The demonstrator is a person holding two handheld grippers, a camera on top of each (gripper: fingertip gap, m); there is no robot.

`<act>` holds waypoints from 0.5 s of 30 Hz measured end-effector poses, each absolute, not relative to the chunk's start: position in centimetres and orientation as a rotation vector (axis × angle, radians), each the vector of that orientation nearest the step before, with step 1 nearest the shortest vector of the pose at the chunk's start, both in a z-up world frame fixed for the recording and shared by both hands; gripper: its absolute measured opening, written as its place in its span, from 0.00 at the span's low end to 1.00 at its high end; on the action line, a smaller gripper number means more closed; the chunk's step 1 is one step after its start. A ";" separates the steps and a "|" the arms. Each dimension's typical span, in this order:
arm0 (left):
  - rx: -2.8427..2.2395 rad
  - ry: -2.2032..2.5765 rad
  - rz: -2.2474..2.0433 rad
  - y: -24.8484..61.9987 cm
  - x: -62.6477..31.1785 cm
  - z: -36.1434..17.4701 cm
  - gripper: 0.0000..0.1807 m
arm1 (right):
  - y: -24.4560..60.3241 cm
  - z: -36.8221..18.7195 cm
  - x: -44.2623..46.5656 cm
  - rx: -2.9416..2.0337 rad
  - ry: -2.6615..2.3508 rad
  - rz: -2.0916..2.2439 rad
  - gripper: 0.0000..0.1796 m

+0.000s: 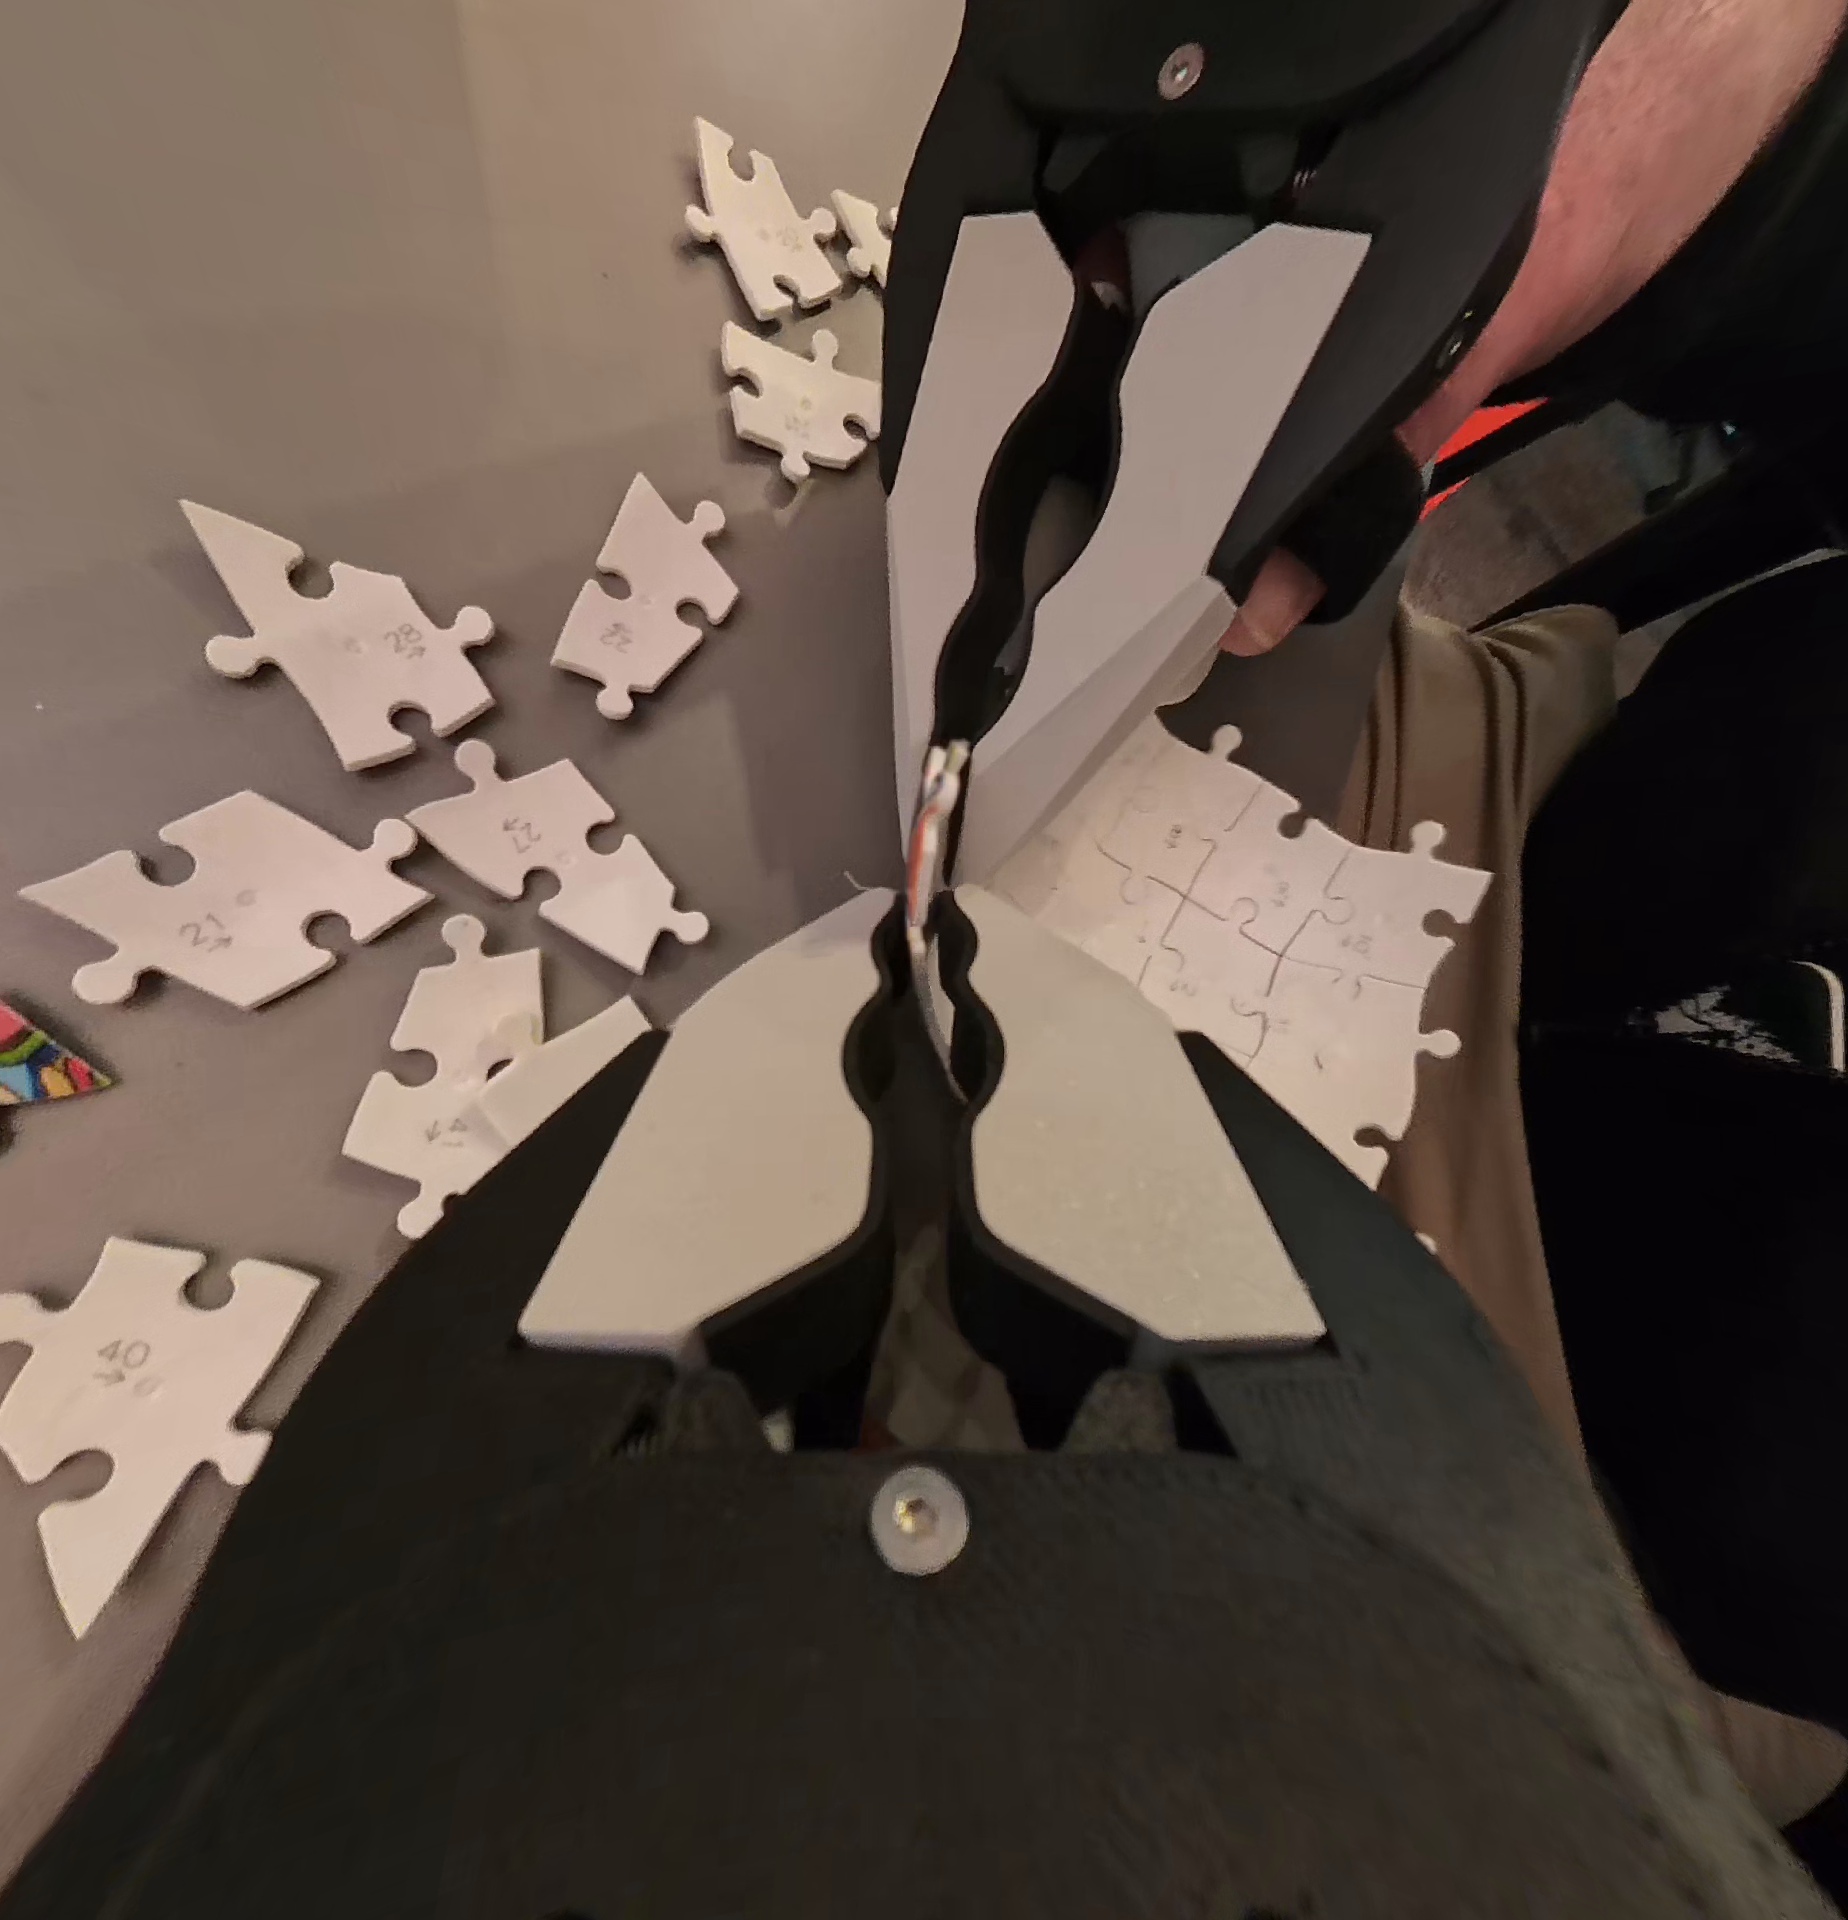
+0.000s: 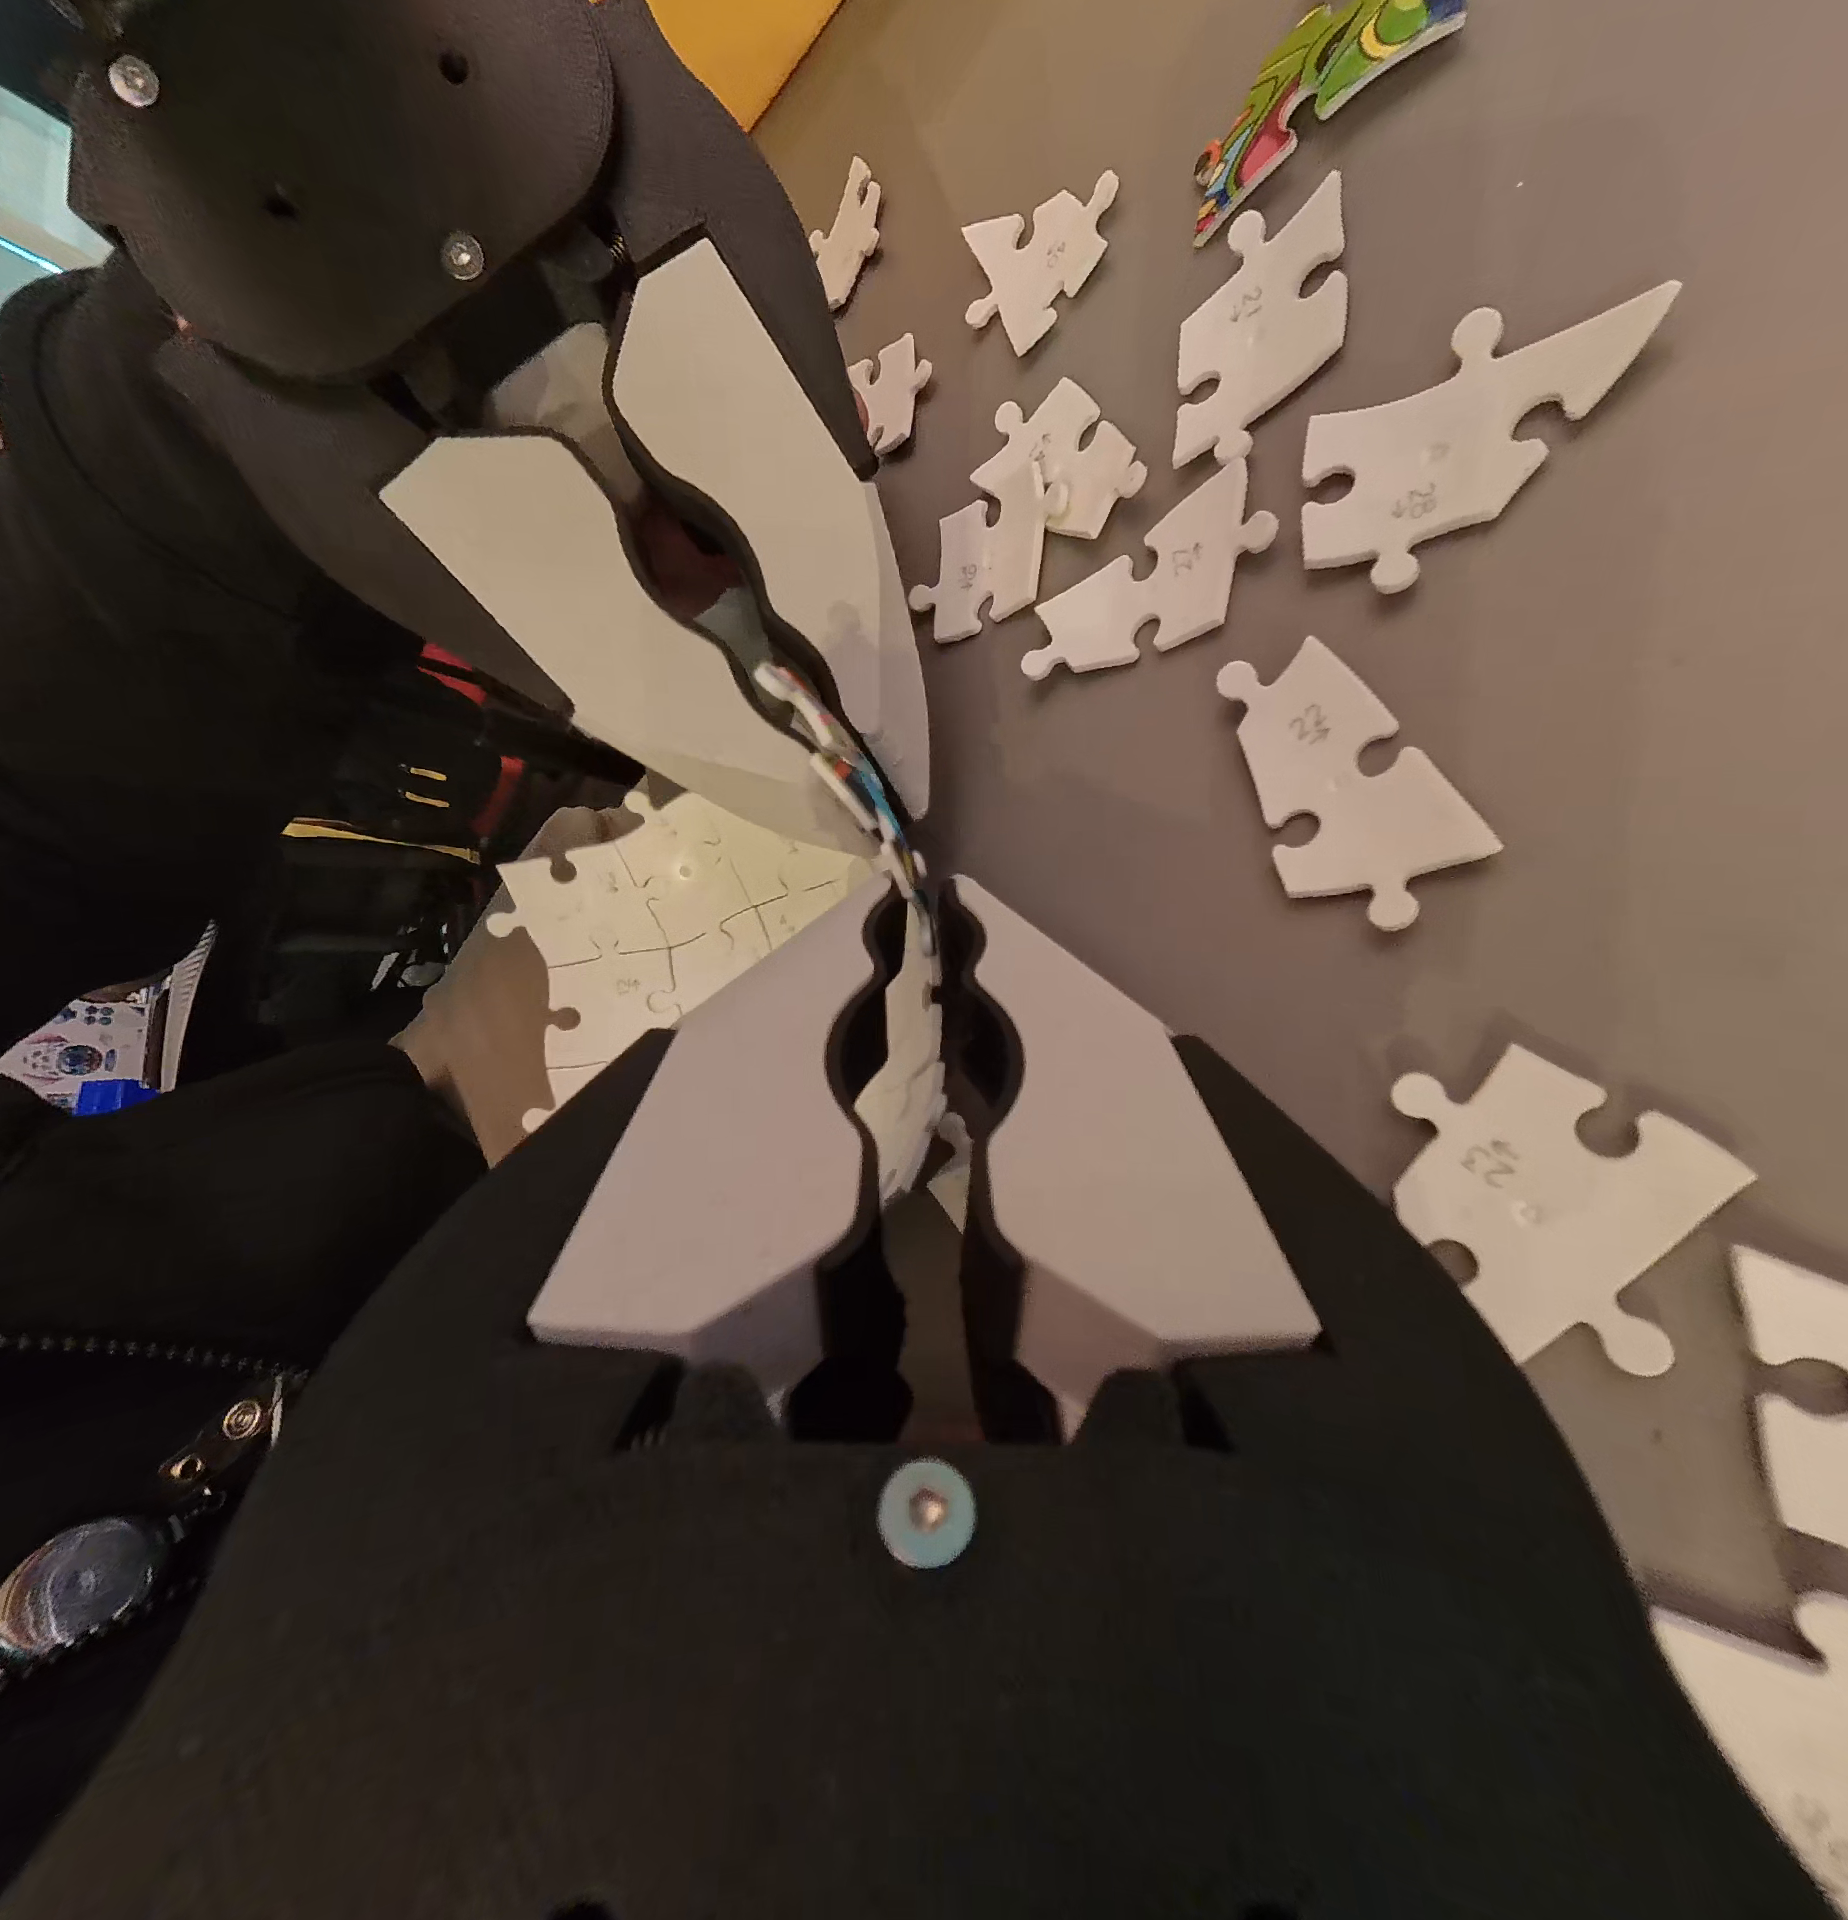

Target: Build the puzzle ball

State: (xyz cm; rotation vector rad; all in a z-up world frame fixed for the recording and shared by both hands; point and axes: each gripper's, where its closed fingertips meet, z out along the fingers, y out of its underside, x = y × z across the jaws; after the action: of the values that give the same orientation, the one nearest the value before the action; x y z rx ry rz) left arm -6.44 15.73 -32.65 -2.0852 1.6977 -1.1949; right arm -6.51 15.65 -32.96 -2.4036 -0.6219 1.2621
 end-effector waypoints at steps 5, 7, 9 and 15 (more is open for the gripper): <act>-2.084 1.659 -1.256 15.8 -6.3 -32.3 0.02 | 15.7 -32.7 -6.4 -2.378 -0.631 1.276 0.01; -2.081 1.652 -1.273 15.8 -6.3 -32.2 0.02 | 15.6 -32.6 -6.4 -2.366 -0.647 1.282 0.01; -2.080 1.643 -1.295 15.7 -6.3 -32.2 0.02 | 15.5 -32.5 -6.4 -2.355 -0.671 1.281 0.01; -2.080 1.608 -1.375 15.6 -6.3 -31.9 0.02 | 15.3 -32.2 -6.5 -2.311 -0.759 1.243 0.00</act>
State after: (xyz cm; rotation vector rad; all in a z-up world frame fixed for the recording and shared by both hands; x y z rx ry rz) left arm -6.33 15.57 -31.86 -2.0796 1.6081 -1.3745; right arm -6.53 15.31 -32.17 -2.3115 -0.7585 1.2432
